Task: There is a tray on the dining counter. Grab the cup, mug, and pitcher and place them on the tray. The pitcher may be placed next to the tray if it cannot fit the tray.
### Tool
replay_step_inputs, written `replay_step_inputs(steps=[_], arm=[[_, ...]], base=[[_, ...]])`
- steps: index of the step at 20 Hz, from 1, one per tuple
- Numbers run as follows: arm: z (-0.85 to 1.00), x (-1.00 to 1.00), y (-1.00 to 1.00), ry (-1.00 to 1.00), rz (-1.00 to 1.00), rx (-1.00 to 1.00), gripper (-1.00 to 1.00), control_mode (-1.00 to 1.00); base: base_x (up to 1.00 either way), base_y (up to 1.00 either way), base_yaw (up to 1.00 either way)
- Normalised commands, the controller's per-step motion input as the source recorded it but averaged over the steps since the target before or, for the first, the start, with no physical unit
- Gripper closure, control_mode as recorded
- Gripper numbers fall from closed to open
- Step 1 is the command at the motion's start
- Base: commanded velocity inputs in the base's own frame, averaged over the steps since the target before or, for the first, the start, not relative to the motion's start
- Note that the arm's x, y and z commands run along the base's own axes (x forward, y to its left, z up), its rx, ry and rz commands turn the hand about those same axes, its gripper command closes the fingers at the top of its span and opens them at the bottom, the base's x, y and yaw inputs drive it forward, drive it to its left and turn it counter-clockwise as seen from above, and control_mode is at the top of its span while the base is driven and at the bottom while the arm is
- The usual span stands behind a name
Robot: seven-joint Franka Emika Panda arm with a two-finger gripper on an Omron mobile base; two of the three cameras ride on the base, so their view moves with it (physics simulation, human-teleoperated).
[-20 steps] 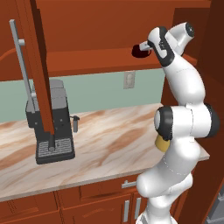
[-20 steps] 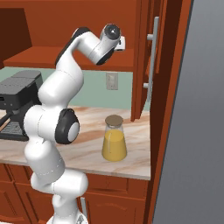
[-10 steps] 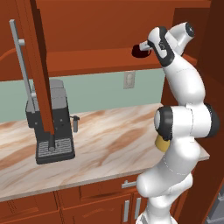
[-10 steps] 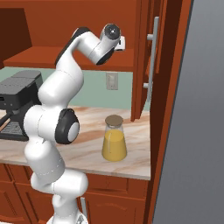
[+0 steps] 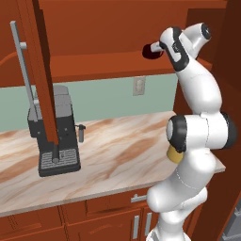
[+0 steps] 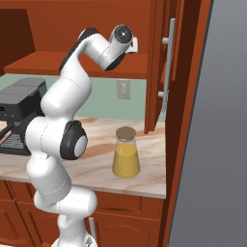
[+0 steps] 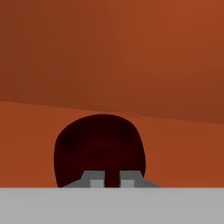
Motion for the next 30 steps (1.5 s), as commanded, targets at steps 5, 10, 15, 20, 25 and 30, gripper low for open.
replay_step_inputs(steps=[5, 10, 15, 20, 25, 30], arm=[[0.29, 0.0, 0.0, -0.06, -0.03, 0.0, 1.0, -1.0], [0.24, 0.0, 0.0, 0.0, 0.0, 0.0, 1.0, -1.0], [0.06, -0.11, 0.0, 0.0, 0.0, 0.0, 1.0, -1.0], [0.0, -0.09, 0.0, 0.0, 0.0, 0.0, 1.0, -1.0], [0.0, -0.05, 0.0, -0.01, 0.0, 0.0, 1.0, -1.0], [0.01, -0.1, 0.0, -0.02, 0.0, 0.0, 1.0, -1.0]], base=[[0.0, 0.0, 0.0], [0.0, 0.0, 0.0], [0.0, 0.0, 0.0], [0.0, 0.0, 0.0], [0.0, 0.0, 0.0], [0.0, 0.0, 0.0]])
